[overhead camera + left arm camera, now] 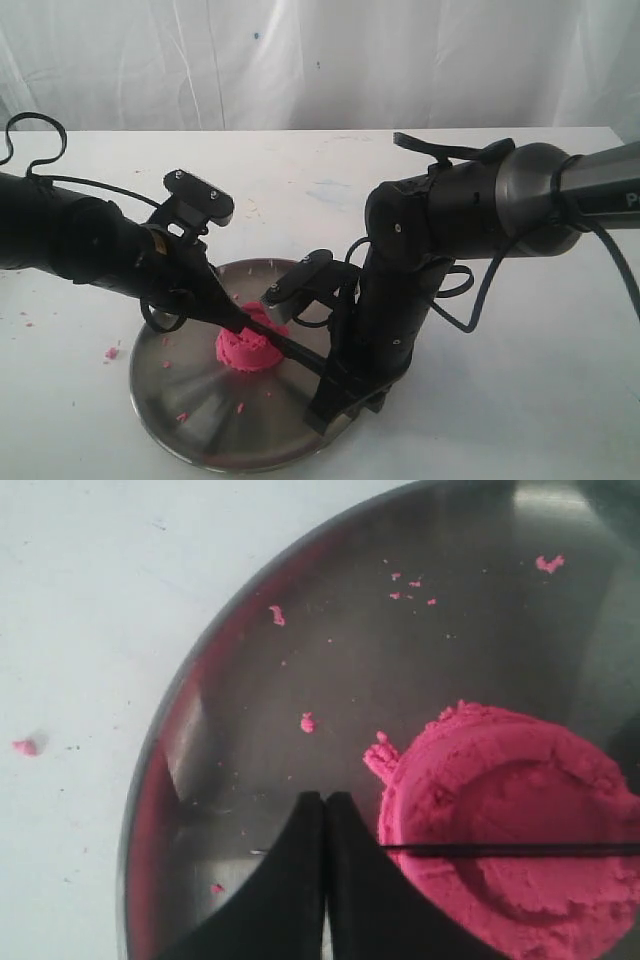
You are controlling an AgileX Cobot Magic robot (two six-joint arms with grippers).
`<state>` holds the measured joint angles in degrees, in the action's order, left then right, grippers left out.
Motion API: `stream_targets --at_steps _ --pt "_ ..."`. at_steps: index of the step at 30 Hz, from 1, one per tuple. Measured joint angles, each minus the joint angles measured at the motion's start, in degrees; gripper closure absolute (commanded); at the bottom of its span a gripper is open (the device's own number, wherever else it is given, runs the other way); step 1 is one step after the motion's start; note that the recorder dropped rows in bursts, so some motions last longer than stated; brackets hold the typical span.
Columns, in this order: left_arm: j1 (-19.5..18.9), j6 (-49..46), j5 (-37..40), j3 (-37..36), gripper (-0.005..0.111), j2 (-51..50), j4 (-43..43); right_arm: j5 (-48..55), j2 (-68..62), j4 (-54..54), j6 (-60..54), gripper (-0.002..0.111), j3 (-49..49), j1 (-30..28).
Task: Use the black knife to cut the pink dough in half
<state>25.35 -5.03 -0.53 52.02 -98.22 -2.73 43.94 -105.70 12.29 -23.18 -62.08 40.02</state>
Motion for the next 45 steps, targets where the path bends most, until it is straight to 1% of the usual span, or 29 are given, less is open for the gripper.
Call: stream_targets --at_steps 14,20,45 --pt "0.1 0.0 -2.1 0.5 0.107 -3.2 0.0 -0.8 -1.1 0.7 0.6 0.108 -0.1 0.0" --pt "0.1 0.0 -1.5 0.5 0.107 -4.1 0.2 -2.8 -3.2 0.8 0.5 0.108 -0.7 0.0" --pt "0.1 0.0 -1.0 0.5 0.107 -4.2 0.2 -2.0 -4.2 1.1 0.5 0.108 -1.2 0.0"
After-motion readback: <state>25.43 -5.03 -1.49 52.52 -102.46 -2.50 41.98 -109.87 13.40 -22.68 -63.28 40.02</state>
